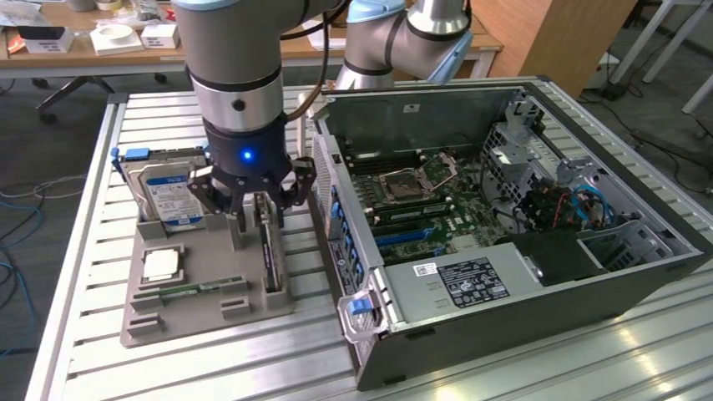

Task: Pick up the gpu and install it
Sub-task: 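Pick up the gpu and move the gpu toward the slot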

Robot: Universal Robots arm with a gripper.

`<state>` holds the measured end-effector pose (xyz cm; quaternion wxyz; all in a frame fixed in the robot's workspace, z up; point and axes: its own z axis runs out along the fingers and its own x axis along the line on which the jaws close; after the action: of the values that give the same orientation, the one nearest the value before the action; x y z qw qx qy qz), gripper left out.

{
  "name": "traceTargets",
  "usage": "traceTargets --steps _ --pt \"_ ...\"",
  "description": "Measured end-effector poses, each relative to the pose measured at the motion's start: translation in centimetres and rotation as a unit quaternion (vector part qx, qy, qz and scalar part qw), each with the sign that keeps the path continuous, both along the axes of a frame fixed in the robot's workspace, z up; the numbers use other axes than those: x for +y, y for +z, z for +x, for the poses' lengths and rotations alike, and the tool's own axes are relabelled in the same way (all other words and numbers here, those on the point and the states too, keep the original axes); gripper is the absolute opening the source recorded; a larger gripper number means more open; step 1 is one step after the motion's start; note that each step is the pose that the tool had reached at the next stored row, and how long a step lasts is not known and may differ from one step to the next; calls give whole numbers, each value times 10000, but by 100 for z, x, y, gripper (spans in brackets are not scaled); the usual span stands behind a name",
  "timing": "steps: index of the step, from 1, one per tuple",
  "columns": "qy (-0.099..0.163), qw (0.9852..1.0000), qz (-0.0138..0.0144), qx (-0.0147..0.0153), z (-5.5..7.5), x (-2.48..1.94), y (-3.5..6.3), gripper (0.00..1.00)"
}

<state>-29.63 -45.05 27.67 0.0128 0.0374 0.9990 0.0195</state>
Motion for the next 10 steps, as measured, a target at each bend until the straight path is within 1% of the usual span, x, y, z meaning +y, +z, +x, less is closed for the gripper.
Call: traceTargets --steps 10 --pt "0 10000 0 0 0 0 -2 53"
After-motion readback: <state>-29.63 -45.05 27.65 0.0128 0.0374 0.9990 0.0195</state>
